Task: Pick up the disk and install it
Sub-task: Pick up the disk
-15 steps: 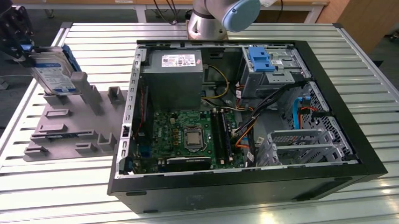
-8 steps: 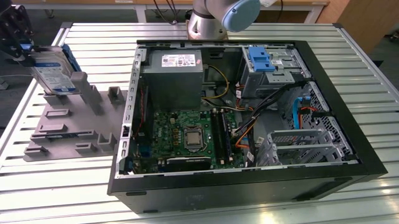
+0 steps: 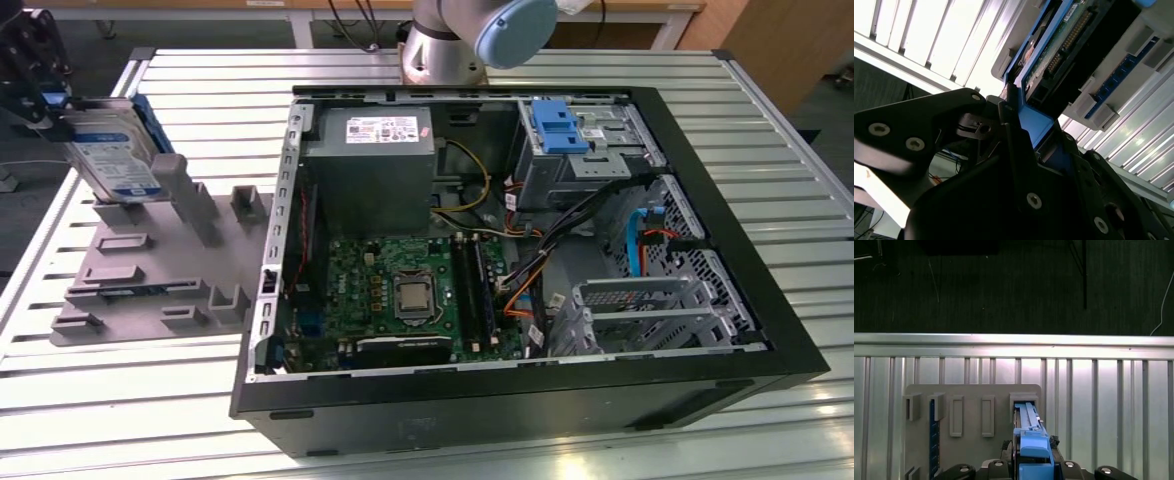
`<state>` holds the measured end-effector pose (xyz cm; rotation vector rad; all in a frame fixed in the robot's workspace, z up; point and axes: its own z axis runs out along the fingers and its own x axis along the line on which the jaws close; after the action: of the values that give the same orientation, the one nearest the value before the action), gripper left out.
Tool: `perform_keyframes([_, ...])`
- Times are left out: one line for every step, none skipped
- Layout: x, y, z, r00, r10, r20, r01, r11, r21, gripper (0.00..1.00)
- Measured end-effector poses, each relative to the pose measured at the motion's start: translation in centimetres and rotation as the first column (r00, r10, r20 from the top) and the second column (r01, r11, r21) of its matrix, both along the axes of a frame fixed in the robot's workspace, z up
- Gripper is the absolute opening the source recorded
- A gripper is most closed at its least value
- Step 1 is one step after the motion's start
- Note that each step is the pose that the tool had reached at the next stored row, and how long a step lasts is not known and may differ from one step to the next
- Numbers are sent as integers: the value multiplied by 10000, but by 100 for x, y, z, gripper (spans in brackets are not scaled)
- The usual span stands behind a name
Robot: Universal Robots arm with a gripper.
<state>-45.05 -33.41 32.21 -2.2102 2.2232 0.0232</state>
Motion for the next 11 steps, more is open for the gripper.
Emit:
perform_keyframes([0,0,2,10000,0,1,0,10000,0,36])
perform_keyframes([0,0,5,10000,0,0,0,10000,0,36])
perform_keyframes([0,0,6,10000,0,1,0,10000,0,36])
perform_keyframes([0,0,8,10000,0,1,0,10000,0,36])
perform_keyframes([0,0,10,10000,0,1,0,10000,0,36])
perform_keyframes([0,0,13,10000,0,1,0,10000,0,36])
perform_keyframes([0,0,15,10000,0,0,0,10000,0,36])
perform_keyframes([0,0,17,10000,0,1,0,10000,0,36])
perform_keyframes([0,0,18,10000,0,1,0,10000,0,36])
perform_keyframes([0,0,20,10000,0,1,0,10000,0,36])
perform_keyframes([0,0,23,10000,0,1,0,10000,0,36])
